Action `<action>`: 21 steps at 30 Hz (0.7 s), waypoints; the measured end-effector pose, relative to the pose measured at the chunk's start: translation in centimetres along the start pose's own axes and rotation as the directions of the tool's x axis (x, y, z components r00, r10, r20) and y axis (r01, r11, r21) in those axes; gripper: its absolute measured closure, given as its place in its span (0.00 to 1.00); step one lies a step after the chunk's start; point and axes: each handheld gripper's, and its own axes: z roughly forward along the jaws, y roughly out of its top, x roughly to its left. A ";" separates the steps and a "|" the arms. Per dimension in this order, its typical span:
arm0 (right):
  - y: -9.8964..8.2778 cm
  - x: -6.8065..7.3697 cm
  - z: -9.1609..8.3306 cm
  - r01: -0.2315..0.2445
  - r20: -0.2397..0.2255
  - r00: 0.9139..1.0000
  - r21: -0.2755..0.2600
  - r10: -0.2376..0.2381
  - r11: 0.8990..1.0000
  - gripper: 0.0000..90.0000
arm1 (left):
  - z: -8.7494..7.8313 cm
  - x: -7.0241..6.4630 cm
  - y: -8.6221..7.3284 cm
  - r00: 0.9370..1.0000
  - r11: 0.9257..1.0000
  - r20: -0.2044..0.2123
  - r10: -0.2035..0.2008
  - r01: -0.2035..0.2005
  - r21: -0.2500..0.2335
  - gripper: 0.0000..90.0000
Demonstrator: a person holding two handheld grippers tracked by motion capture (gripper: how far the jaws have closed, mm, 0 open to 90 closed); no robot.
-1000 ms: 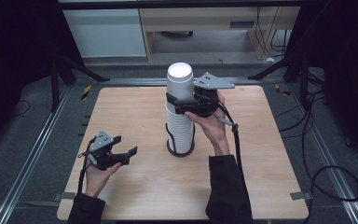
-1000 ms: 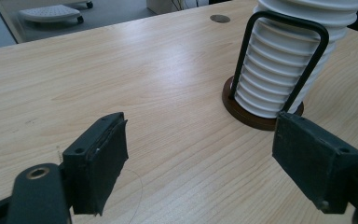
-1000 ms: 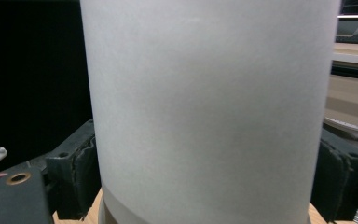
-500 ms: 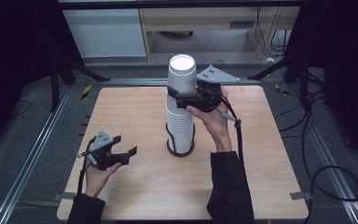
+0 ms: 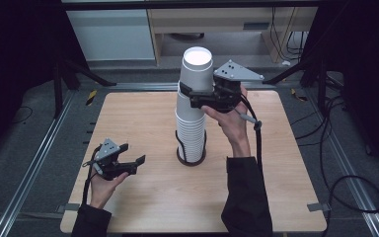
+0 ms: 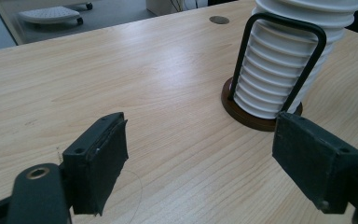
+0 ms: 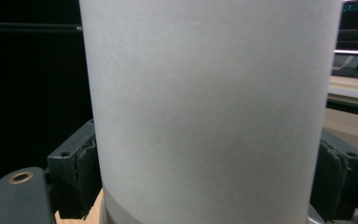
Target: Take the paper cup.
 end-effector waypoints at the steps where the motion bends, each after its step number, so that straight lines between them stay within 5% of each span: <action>1: 0.1 0.0 -0.2 0.002 0.002 1.000 -0.002 -0.002 1.000 0.15 | 0.0 0.0 0.0 1.000 1.000 0.000 0.000 0.000 -0.001 0.19; 9: 0.7 -0.4 -2.5 0.030 0.024 0.999 -0.007 -0.030 1.000 0.15 | -0.1 -0.1 0.1 1.000 1.000 0.006 0.006 -0.006 -0.003 0.19; 21: -2.4 -1.7 -6.9 0.026 0.053 0.998 0.026 -0.027 0.999 0.15 | -0.1 -0.3 0.1 1.000 1.000 0.018 0.018 -0.018 0.005 0.19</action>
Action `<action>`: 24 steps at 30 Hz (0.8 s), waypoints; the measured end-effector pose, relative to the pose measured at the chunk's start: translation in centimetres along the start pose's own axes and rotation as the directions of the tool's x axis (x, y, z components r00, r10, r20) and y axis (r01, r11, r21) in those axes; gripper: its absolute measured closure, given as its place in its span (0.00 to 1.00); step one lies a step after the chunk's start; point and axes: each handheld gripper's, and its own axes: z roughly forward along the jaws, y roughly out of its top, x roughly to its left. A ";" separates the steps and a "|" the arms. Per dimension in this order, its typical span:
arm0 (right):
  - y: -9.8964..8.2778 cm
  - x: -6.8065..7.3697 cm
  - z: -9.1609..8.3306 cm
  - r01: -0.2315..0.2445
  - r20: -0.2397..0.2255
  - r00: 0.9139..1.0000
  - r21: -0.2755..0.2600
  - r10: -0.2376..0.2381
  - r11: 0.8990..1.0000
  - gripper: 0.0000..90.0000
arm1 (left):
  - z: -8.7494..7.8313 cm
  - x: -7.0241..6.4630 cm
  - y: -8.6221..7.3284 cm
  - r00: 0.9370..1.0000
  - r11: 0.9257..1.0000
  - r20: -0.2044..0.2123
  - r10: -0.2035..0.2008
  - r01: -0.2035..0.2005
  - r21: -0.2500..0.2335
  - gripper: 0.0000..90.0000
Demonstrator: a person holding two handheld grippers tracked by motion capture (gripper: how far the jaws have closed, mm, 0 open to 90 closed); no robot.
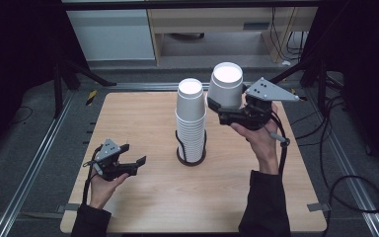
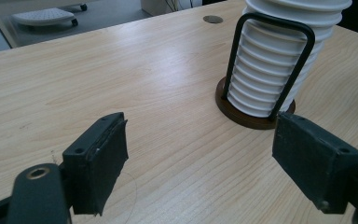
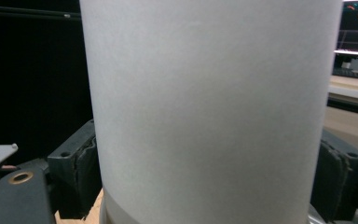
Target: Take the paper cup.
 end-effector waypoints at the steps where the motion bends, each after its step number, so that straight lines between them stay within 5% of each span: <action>1: -0.4 -0.1 -0.3 -0.006 -0.002 1.000 0.004 0.006 1.000 0.15 | 0.0 0.0 0.0 1.000 1.000 0.000 0.002 -0.002 0.000 0.19; 11: -4.0 -0.7 -1.8 -0.020 0.005 1.000 0.071 0.019 0.997 0.15 | 0.1 -0.2 0.1 1.000 1.000 0.014 0.016 -0.016 0.008 0.20; 24: -7.6 -0.1 -2.3 -0.037 -0.043 0.998 0.126 0.042 0.991 0.15 | 0.0 -0.5 0.2 0.999 1.000 0.039 0.021 -0.021 0.009 0.20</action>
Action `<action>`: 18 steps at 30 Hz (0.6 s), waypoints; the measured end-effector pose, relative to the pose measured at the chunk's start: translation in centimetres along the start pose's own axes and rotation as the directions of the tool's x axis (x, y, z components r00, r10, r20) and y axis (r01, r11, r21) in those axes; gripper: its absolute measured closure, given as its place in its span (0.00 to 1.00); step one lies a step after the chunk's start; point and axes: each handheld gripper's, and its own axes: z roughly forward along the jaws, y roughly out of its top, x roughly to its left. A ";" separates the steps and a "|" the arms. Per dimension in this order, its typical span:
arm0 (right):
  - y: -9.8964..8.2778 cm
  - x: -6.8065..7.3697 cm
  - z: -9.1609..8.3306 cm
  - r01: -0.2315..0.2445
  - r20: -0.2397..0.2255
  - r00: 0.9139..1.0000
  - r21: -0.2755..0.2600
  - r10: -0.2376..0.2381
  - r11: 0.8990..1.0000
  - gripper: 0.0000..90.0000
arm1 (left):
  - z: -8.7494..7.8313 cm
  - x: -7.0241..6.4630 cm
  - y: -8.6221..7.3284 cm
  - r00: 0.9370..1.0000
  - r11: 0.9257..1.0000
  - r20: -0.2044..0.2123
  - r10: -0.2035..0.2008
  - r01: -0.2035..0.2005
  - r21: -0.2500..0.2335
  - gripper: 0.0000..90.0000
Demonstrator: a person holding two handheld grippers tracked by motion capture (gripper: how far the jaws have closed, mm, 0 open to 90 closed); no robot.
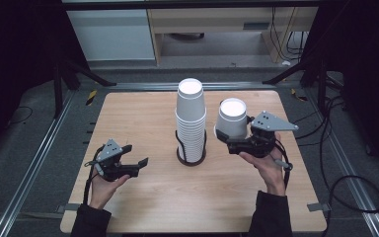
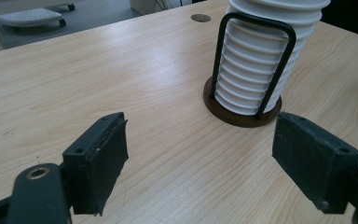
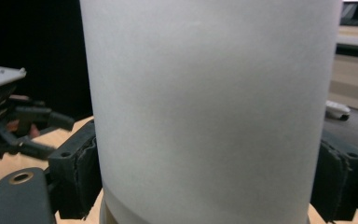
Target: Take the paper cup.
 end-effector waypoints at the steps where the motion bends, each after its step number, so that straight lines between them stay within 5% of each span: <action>1: -0.3 0.1 0.1 0.000 -0.004 1.000 0.012 0.000 1.000 0.15 | 0.0 0.0 0.0 1.000 1.000 0.004 0.002 -0.002 0.000 0.20; 18: -4.7 1.9 1.0 0.056 -0.132 0.990 0.136 -0.038 0.989 0.15 | 0.1 -0.3 0.2 0.998 1.000 0.056 0.017 -0.018 0.021 0.19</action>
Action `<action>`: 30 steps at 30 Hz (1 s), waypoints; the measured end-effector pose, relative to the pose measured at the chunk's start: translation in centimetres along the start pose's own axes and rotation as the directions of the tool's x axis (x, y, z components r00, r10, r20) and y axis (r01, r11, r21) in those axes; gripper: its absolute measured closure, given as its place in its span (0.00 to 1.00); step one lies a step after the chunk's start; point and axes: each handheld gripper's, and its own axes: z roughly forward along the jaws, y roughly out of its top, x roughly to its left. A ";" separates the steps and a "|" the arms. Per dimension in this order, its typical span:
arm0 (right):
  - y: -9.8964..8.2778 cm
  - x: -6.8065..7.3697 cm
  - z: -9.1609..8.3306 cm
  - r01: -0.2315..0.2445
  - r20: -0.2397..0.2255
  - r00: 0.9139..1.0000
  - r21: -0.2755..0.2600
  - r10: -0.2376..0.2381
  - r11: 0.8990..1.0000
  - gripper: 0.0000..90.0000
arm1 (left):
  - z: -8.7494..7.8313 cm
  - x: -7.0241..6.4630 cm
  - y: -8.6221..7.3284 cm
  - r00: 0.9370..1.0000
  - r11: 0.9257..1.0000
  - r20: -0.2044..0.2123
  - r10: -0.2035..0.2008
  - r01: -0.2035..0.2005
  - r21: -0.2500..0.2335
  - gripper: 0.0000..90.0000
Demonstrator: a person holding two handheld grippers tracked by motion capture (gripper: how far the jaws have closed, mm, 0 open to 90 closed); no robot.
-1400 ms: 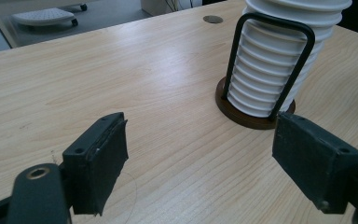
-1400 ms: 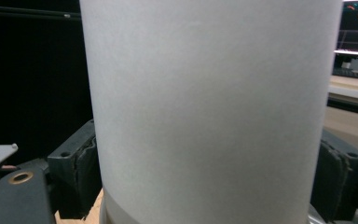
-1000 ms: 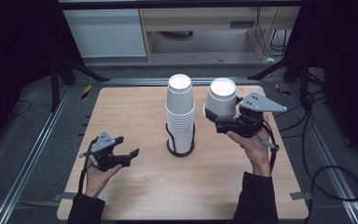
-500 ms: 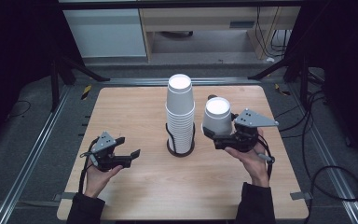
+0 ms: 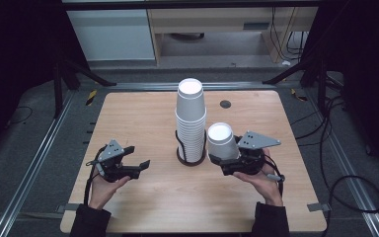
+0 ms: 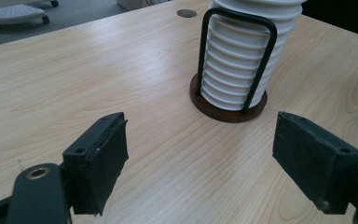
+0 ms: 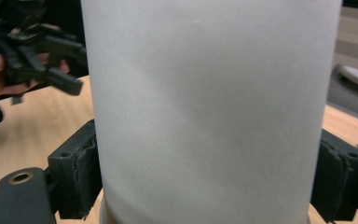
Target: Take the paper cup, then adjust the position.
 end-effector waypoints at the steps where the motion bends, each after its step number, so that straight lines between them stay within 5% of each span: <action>1: -0.1 0.1 0.1 0.003 -0.006 1.000 0.005 -0.003 1.000 0.15 | 0.0 0.0 0.0 1.000 1.000 0.004 0.003 -0.003 0.002 0.19; 16: -1.8 2.0 3.4 0.095 -0.144 0.987 0.114 -0.078 0.989 0.15 | 0.1 -1.1 0.4 0.995 0.998 0.084 0.057 -0.060 0.031 0.19; 30: -2.4 3.1 6.2 0.169 -0.226 0.966 0.189 -0.125 0.967 0.15 | -0.3 -2.2 1.1 0.981 0.994 0.167 0.100 -0.106 0.025 0.18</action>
